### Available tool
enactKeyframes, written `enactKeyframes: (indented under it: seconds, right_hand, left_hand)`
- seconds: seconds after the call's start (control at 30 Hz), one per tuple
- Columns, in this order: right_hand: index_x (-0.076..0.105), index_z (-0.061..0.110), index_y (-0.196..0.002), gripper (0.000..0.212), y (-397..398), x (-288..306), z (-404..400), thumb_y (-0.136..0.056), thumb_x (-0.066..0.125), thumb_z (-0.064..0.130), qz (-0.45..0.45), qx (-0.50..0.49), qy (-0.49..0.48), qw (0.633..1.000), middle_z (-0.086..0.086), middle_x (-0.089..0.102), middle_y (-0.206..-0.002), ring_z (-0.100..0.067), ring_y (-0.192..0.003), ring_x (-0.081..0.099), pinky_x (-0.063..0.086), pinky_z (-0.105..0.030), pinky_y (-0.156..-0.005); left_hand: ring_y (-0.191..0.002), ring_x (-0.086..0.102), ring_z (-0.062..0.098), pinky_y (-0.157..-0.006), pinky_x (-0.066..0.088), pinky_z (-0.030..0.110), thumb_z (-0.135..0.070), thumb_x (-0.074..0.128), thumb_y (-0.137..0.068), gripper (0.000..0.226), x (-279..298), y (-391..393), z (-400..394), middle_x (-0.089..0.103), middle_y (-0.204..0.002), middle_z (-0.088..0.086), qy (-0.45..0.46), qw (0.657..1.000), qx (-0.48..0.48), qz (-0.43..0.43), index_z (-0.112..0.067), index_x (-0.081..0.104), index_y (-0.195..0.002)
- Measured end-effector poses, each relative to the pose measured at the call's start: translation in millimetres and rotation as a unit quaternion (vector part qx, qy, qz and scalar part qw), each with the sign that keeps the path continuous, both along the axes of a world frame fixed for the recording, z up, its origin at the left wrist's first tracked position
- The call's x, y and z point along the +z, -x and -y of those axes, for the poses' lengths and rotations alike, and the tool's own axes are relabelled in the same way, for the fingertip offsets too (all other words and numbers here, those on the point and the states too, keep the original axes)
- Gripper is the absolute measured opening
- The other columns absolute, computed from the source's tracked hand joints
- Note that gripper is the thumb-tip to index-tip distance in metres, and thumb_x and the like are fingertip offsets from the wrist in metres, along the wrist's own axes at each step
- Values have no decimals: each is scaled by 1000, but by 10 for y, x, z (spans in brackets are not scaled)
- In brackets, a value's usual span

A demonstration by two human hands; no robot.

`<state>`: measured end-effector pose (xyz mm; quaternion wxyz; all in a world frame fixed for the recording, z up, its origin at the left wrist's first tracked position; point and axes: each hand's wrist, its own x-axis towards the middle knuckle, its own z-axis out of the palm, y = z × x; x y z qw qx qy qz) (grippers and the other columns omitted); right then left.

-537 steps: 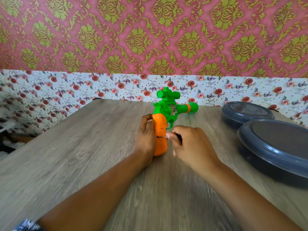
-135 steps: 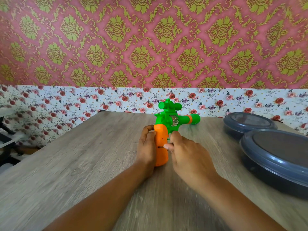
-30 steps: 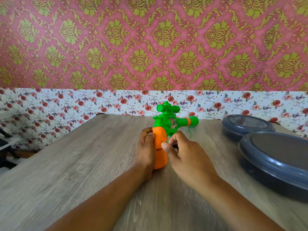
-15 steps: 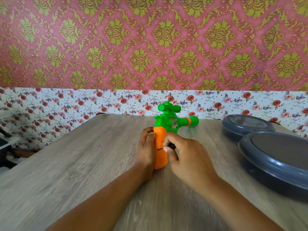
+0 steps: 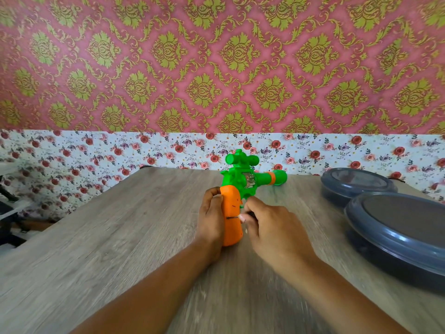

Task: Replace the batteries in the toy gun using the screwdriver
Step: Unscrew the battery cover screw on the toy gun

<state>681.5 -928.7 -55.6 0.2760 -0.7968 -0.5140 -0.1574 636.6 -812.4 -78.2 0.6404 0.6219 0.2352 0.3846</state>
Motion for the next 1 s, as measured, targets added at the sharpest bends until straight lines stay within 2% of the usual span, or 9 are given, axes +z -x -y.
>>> enactKeyframes:
  seconds: [0.1,0.27,0.4,0.5,0.6,0.77,0.83,0.93,1.0]
  right_hand:
    - [50,25,-91,7,-7,11,1,-91,50,32,-16,26,-30,999,2,67,-84,-23,-76,61,49,-36,-65]
    - [52,26,-90,4,9,-17,-15,-89,54,29,-49,60,-73,994,4,67,-84,-20,-72,59,49,-38,-65]
    - [43,24,-86,26,-6,-75,-10,-93,36,48,-12,36,-69,997,1,64,-77,-23,-71,60,45,-36,-58]
    - [37,22,-78,41,-43,-90,-5,-91,19,57,36,16,-64,997,-4,56,-64,-27,-59,54,29,-32,-45]
    - [47,21,-78,55,-67,-74,-9,-84,12,62,44,29,-46,998,-2,59,-62,-24,-54,51,26,-30,-44]
    - [53,17,-88,25,-59,-25,11,-94,43,39,56,44,-38,997,-6,62,-68,-29,-63,57,21,-27,-44]
    - [54,15,-87,17,-57,-21,19,-90,52,31,110,26,-12,994,-2,60,-61,-25,-54,57,17,-24,-41]
    - [60,16,-83,24,-47,-32,29,-67,75,25,201,-14,1,980,2,56,-49,-18,-42,53,22,-23,-38]
    - [56,17,-81,30,-70,-61,18,-62,79,13,183,-16,-13,983,2,56,-54,-21,-49,53,26,-25,-43]
  left_hand:
    - [-78,57,22,-68,48,34,-17,30,-99,25,7,-1,3,60,-92,10,1,1000,6,-2,-27,53,-95]
    - [-94,58,31,-86,49,49,-20,30,-99,26,10,9,16,61,-101,12,-26,999,11,-18,-31,53,-92]
    - [-90,57,30,-84,50,49,-21,30,-100,26,9,12,11,60,-98,11,-18,1000,7,-13,-31,52,-91]
    - [-84,54,25,-76,47,38,-20,30,-100,26,-3,-3,0,59,-90,4,-9,1000,7,-5,-30,51,-89]
    - [-83,53,24,-73,45,36,-19,31,-99,26,-12,-13,-11,58,-90,6,-8,1000,8,-3,-30,52,-88]
    - [-77,55,21,-69,45,32,-17,31,-99,24,-12,-19,-22,60,-88,6,4,1000,10,1,-27,52,-93]
    - [-73,56,19,-65,45,30,-17,30,-99,24,-15,-21,-33,61,-86,5,13,1000,5,4,-26,52,-95]
    - [-74,57,22,-66,46,32,-19,31,-99,24,-33,-39,-46,62,-88,8,32,999,2,6,-27,53,-94]
    - [-75,58,25,-66,47,34,-22,31,-99,23,-46,-48,-48,62,-91,13,51,999,-1,8,-28,53,-96]
